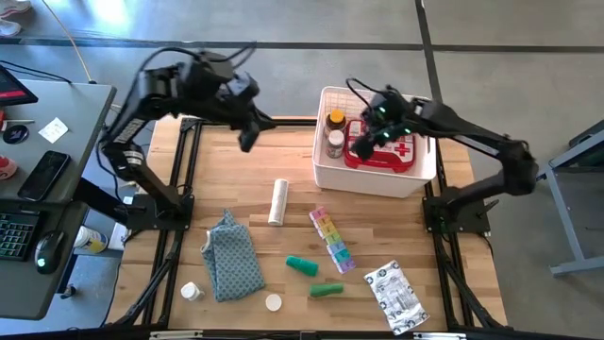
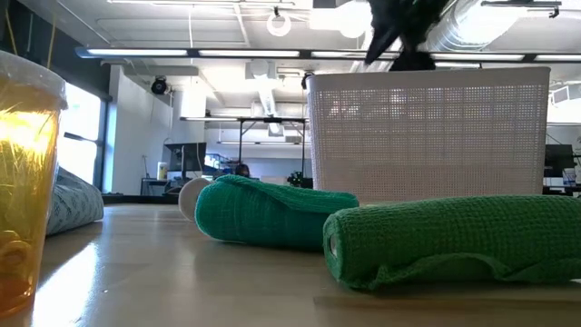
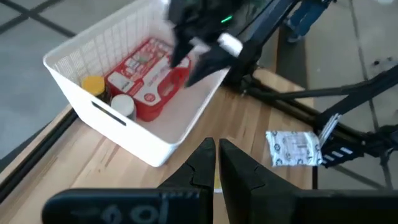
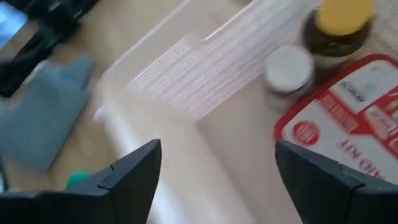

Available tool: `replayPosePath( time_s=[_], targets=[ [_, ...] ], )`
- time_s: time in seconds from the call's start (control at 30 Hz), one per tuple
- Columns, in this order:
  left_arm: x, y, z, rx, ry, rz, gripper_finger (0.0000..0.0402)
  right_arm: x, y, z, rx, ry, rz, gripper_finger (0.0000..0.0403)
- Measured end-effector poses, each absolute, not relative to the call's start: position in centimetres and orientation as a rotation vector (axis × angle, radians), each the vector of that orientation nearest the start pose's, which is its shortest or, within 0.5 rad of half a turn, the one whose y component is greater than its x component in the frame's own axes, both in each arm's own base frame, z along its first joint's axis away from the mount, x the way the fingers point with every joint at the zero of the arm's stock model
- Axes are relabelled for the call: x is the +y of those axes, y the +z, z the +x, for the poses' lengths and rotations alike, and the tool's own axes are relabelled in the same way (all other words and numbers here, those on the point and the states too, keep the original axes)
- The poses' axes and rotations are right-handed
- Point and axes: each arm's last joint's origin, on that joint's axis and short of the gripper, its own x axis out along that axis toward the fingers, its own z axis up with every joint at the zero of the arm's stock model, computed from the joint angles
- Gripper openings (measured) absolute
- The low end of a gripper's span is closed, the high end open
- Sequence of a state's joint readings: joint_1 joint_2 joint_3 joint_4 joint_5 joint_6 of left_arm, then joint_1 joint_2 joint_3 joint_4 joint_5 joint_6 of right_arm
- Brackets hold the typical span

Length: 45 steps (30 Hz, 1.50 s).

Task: Pick & place medical supplies in basket/bin
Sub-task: Put the white bandage into the white bin

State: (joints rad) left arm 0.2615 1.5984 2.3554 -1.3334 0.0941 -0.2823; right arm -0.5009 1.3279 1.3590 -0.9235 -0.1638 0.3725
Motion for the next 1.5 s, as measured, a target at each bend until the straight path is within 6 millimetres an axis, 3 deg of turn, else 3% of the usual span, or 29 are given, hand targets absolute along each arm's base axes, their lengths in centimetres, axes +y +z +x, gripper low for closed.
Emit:
replayPosePath(
  time_s=[0.2, 0.43, 0.57, 0.73, 0.9, 1.03, 1.5],
  targets=[
    [6.7, 51.0, 26.7, 0.605, 0.201, -0.446, 0.0058, -7.0, 37.5, 20.7, 0.792, -0.382, 0.583, 0.0303],
    [5.9, 51.8, 27.8, 0.505, 0.154, -0.434, 0.0058, -2.4, 37.4, 20.0, 0.908, -0.299, 0.664, 0.0302],
    [5.9, 51.8, 28.1, 0.492, 0.143, -0.396, 0.0058, -0.5, 35.3, 20.2, 1.021, -0.296, 0.710, 0.0302],
    [6.0, 51.5, 27.8, 0.533, 0.186, -0.352, 0.0058, 1.3, 30.7, 19.9, 1.233, -0.296, 0.886, 0.0302],
    [6.4, 51.0, 27.3, 0.574, 0.385, -0.330, 0.0058, 1.3, 26.9, 19.4, 1.303, -0.454, 0.944, 0.0302],
    [6.8, 50.5, 26.8, 0.619, 0.536, -0.302, 0.0058, 0.7, 25.5, 19.4, 1.258, -0.562, 0.949, 0.0302],
    [6.8, 50.5, 26.8, 0.668, 0.472, -0.103, 0.0058, -3.0, 25.3, 19.3, 1.059, -0.869, 0.897, 0.0302]
  ],
)
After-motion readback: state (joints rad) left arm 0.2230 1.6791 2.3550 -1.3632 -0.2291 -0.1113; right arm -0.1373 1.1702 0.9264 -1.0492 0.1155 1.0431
